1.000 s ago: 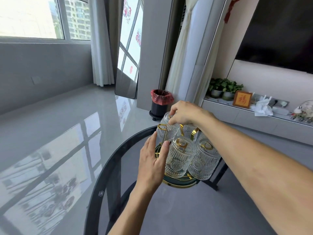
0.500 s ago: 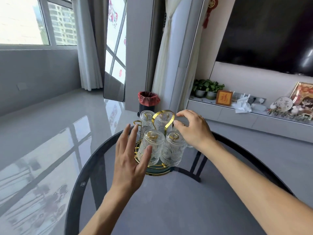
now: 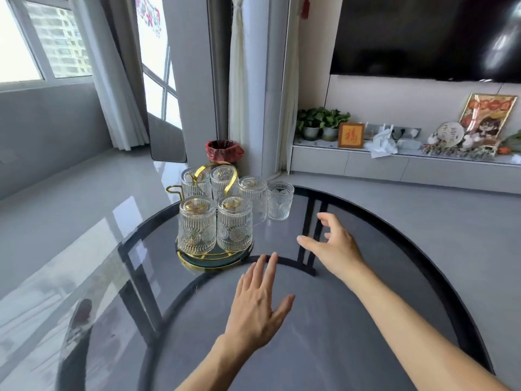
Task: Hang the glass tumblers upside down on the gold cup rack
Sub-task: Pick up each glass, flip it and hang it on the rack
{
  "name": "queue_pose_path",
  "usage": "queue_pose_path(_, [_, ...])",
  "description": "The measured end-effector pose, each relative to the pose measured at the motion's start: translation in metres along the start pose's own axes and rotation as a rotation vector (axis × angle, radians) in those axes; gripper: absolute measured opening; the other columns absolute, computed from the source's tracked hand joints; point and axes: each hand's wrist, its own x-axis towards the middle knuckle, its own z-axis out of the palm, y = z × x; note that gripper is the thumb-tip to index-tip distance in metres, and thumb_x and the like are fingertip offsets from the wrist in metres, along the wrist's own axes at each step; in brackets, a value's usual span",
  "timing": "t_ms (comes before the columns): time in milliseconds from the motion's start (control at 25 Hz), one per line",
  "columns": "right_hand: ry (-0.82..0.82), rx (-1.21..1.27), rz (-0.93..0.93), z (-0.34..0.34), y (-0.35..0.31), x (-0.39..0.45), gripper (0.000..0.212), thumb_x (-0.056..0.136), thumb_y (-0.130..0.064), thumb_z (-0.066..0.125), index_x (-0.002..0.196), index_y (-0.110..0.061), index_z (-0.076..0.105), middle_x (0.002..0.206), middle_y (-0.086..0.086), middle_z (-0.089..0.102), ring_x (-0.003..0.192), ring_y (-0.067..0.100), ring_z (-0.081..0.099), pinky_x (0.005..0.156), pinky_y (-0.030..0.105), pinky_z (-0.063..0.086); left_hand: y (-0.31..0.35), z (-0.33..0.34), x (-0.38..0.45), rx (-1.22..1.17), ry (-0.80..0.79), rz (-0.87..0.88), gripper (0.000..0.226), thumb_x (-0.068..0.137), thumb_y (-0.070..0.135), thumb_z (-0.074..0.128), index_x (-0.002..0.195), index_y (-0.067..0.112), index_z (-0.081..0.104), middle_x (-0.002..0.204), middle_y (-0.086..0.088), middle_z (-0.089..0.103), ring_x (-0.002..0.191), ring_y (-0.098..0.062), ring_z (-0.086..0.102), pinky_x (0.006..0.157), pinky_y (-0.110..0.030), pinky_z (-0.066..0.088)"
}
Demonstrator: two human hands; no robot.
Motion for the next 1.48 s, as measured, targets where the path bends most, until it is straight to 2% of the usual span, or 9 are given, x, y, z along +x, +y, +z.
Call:
queue_pose_path(240, [-0.026,0.096,0.059,0.040,0.051,0.033,0.089,0.065,-0.049,0.078,0.140,-0.038,0.032,0.150,-0.004,0.041,0.132,0.019,0.043,0.098,0.033,0.039,-0.009,0.026,0.062,0.261,-0.236,-0.025,0.084,0.086,0.078,0.016,0.155,0.033,-0.001,0.166,-0.006,-0.003,0.151,-0.025,-0.009,0.119,-0.044,-0.007])
queue_pose_path(480, [0.030,0.296,0.089,0.091,0.054,0.117,0.102,0.064,-0.040,0.085,0.147,-0.031,0.026,0.154,0.003,0.036,0.136,0.022,0.038,0.108,0.042,0.036,-0.016,0.036,0.069,0.315,-0.215,-0.042,0.087,0.082,0.082,0.001,0.155,0.035,0.000,0.165,-0.005,-0.007,0.150,-0.024,-0.015,0.119,-0.045,-0.013])
queue_pose_path(680, [-0.042,0.400,0.076,0.119,0.052,0.165,0.110,0.064,-0.036,0.084,0.150,-0.030,0.016,0.157,0.002,0.030,0.140,0.022,0.032,0.102,0.033,0.031,-0.013,0.036,0.069,0.299,-0.255,-0.029,0.085,0.084,0.079,0.003,0.155,0.033,-0.002,0.165,-0.005,-0.012,0.149,-0.024,-0.021,0.119,-0.049,-0.011])
queue_pose_path(800, [0.027,0.262,0.025,0.134,0.047,0.176,0.100,0.068,-0.038,0.079,0.149,-0.027,0.022,0.151,0.002,0.042,0.132,0.023,0.042,0.093,0.026,0.033,-0.016,0.034,0.070,0.305,-0.256,-0.020,0.085,0.084,0.078,0.000,0.155,0.032,-0.006,0.164,-0.006,-0.016,0.147,-0.024,-0.025,0.119,-0.049,-0.013])
queue_pose_path(920, [0.078,0.183,0.035,0.136,0.045,0.167,0.089,0.068,-0.041,0.078,0.141,-0.024,0.032,0.139,0.001,0.050,0.122,0.024,0.050,0.088,0.026,0.036,-0.013,0.034,0.066,0.300,-0.258,-0.028,0.085,0.083,0.078,-0.003,0.154,0.033,-0.008,0.163,-0.006,-0.018,0.147,-0.024,-0.027,0.118,-0.048,-0.016])
queue_pose_path(1040, [0.050,0.181,0.022,0.117,0.048,0.146,0.080,0.061,-0.042,0.082,0.129,-0.022,0.044,0.119,-0.009,0.052,0.108,0.014,0.051,0.078,0.021,0.040,-0.015,0.037,0.069,0.294,-0.260,-0.030,0.085,0.084,0.079,0.001,0.155,0.032,-0.003,0.165,-0.007,-0.012,0.148,-0.026,-0.021,0.118,-0.048,-0.015])
queue_pose_path(1160, [0.004,0.268,0.039,0.094,0.056,0.111,0.074,0.057,-0.036,0.085,0.121,-0.025,0.050,0.119,-0.008,0.061,0.111,0.016,0.058,0.091,0.036,0.049,-0.017,0.037,0.070,0.331,-0.257,-0.027,0.085,0.084,0.078,0.002,0.155,0.031,0.000,0.165,-0.009,-0.005,0.150,-0.029,-0.013,0.118,-0.050,-0.010])
queue_pose_path(1360, [-0.029,0.300,0.108,0.056,0.067,0.041,0.076,0.051,-0.037,0.087,0.117,-0.033,0.048,0.119,-0.009,0.063,0.108,0.011,0.061,0.092,0.036,0.051,-0.011,0.028,0.056,0.282,-0.237,-0.021,0.077,0.091,0.070,0.011,0.156,0.029,0.009,0.166,-0.009,0.004,0.151,-0.026,-0.005,0.120,-0.045,-0.006])
queue_pose_path(1480, [-0.037,0.328,0.144,0.035,0.065,0.010,0.076,0.049,-0.036,0.086,0.115,-0.032,0.050,0.120,-0.005,0.064,0.108,0.014,0.062,0.093,0.038,0.051,-0.008,0.017,0.027,0.197,-0.179,0.013,0.068,0.095,0.061,0.026,0.152,0.024,0.026,0.164,-0.008,0.018,0.150,-0.024,0.010,0.120,-0.039,0.003])
